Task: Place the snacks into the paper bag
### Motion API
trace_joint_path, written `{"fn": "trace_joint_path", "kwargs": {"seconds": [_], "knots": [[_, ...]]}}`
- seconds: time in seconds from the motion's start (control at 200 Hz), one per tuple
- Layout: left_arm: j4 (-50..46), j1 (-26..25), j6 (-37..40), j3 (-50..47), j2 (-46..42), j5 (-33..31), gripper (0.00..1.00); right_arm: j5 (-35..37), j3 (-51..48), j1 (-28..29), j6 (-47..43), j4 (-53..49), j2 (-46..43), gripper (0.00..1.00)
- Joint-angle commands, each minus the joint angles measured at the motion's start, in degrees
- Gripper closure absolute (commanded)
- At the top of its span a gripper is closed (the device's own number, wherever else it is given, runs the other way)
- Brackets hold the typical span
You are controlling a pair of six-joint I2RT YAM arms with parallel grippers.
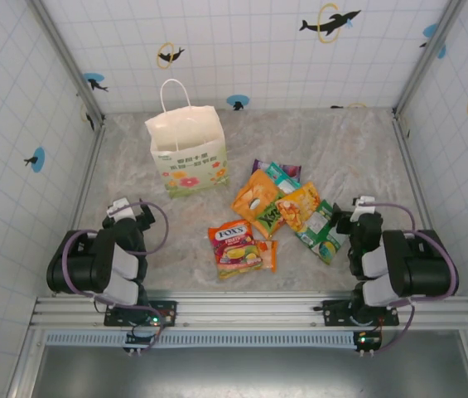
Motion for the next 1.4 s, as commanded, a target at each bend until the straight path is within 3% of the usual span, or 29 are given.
{"fn": "trace_joint_path", "kwargs": {"seconds": [0.0, 0.065, 0.175, 0.385, 0.55, 0.716, 0.886, 1.121, 1.391], "knots": [[-1.1, -1.4, 1.4, -1.3, -1.5, 0.2, 0.03, -1.0, 4.6, -0.1, 0.0, -11.1, -6.1, 0.02], [-5.5, -2.8, 1.6, 0.4, -4.4, -4.0, 0.02, -1.5, 7.0, -0.2, 2.0, -17.3, -9.3, 0.02], [-22.9, -3.1, 0.1, 6.5, -11.0, -5.6, 0.02, -5.7, 11.8, 0.2, 3.4, -26.8, -13.3, 0.02], [-54.6, -3.1, -7.5, 22.2, -18.7, -4.5, 0.10, -11.4, 23.9, 4.0, 10.0, -41.3, -15.7, 0.02], [-75.6, -3.1, -13.1, 36.6, -22.2, -1.1, 0.16, -13.4, 32.4, 12.1, 9.2, -47.8, -15.1, 0.02], [-96.9, -3.1, -16.8, 58.2, -21.3, 0.5, 0.26, -15.6, 37.2, 21.2, 6.9, -47.7, -13.5, 0.02], [-106.3, -3.1, -17.7, 72.8, -19.6, 9.5, 0.30, -13.1, 40.1, 29.7, 1.1, -45.2, -10.5, 0.02], [-116.4, -3.0, -18.1, 86.2, -12.7, 21.7, 0.32, -12.8, 45.6, 35.2, -3.2, -42.9, -2.5, 0.02], [-122.9, -3.1, -17.2, 92.9, -4.2, 27.1, 0.38, -11.0, 55.8, 39.8, -9.1, -46.8, 7.8, 0.02]]}}
